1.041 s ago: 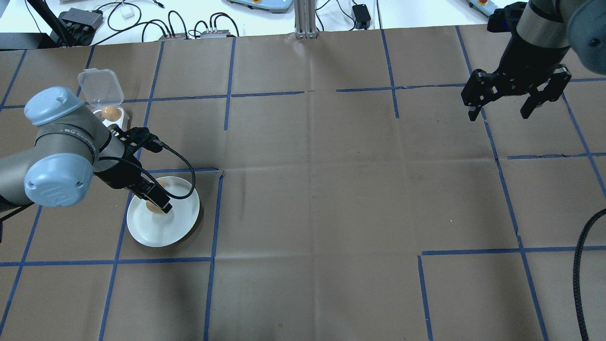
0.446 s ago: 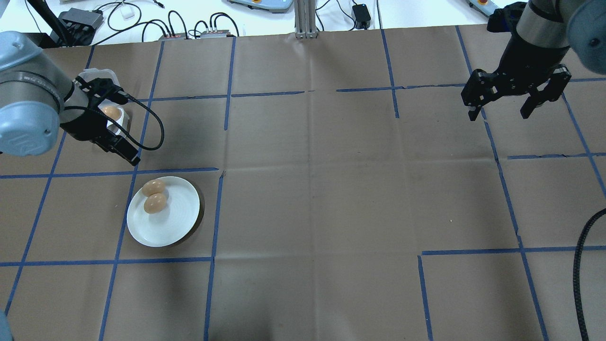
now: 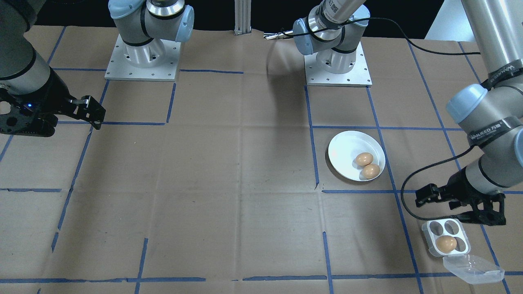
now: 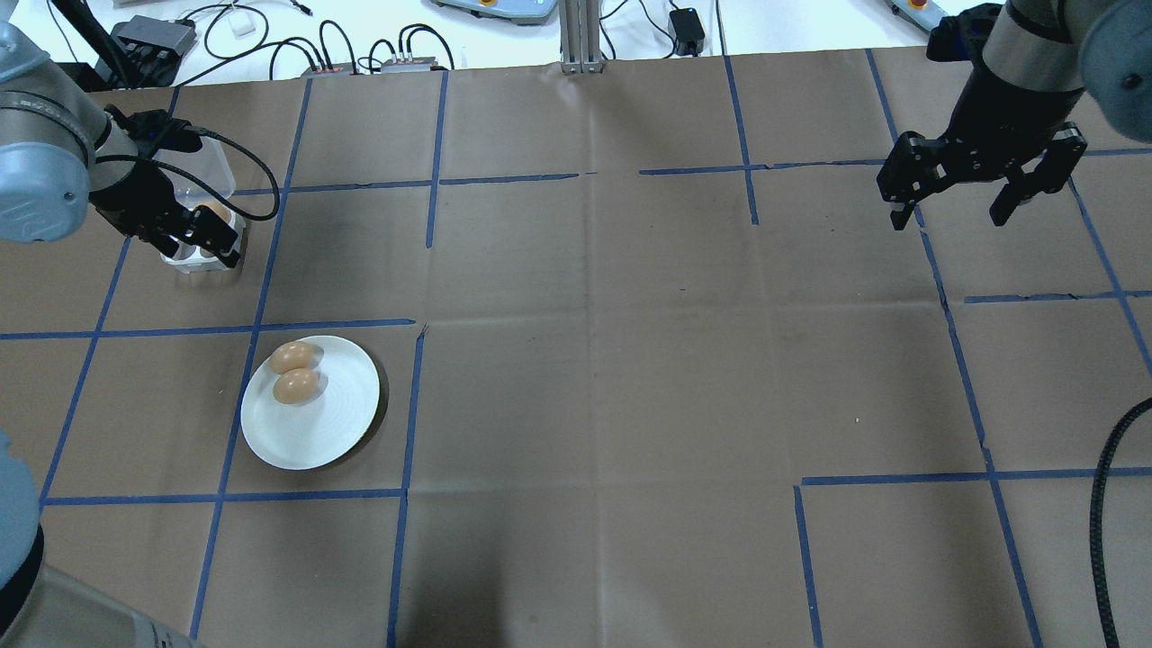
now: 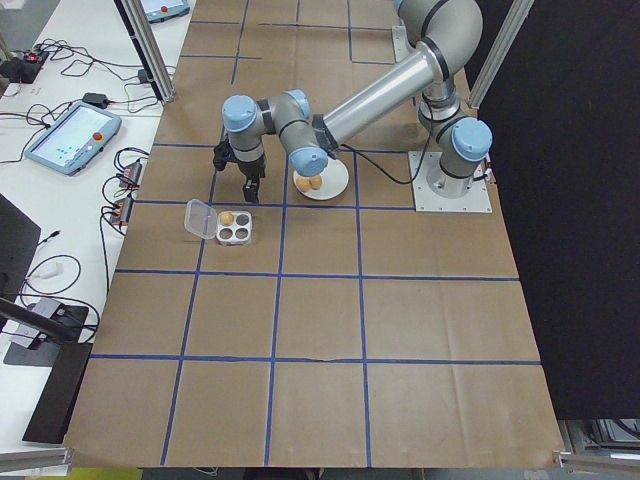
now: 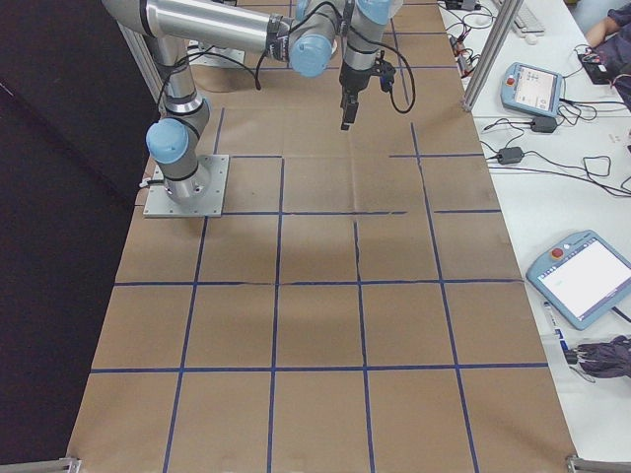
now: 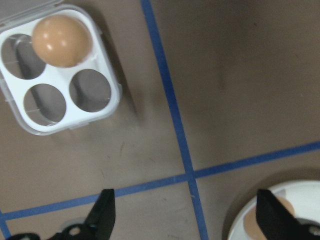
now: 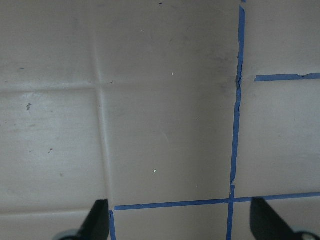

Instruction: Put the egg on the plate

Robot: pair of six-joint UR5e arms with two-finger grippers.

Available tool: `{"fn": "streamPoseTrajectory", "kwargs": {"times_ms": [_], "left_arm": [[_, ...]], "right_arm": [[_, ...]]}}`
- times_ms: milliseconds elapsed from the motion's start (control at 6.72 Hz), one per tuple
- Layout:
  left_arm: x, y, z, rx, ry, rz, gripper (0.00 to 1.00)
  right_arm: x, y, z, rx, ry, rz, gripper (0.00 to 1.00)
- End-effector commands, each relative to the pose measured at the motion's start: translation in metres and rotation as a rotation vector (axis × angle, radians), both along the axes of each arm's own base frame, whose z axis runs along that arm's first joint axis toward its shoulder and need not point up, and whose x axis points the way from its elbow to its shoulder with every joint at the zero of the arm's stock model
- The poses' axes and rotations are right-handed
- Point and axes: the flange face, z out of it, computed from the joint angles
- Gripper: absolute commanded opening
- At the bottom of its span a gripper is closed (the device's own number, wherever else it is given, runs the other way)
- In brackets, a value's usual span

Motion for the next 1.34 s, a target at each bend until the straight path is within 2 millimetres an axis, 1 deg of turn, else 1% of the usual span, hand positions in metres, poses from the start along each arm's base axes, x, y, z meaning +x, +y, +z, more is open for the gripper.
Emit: {"fn": "streamPoseTrajectory", "kwargs": {"times_ms": [0, 149, 297, 595, 744, 892, 1190], "left_arm": [[0.023, -0.048, -0.019, -0.056, -0.011, 0.117, 0.99], [0.026, -0.063, -0.025, -0.067, 0.018, 0.128, 0.95], [0.027, -0.065, -0.03, -0.061, 0.02, 0.132, 0.84], [0.031, -0.065, -0.044, -0.042, 0.026, 0.141, 0.84], [0.045, -0.062, -0.047, -0.038, 0.027, 0.16, 0.84], [0.054, -0.059, -0.052, -0.029, 0.029, 0.17, 0.84], [0.053, -0.059, -0.054, -0.025, 0.032, 0.169, 0.83]], "right_arm": [[0.0, 0.0, 0.0, 0.0, 0.0, 0.0, 1.0], [0.0, 0.0, 0.0, 0.0, 0.0, 0.0, 1.0], [0.0, 0.0, 0.0, 0.0, 0.0, 0.0, 1.0], [0.0, 0.0, 0.0, 0.0, 0.0, 0.0, 1.0], [0.0, 0.0, 0.0, 0.0, 0.0, 0.0, 1.0], [0.0, 0.0, 0.0, 0.0, 0.0, 0.0, 1.0], [0.0, 0.0, 0.0, 0.0, 0.0, 0.0, 1.0]]}}
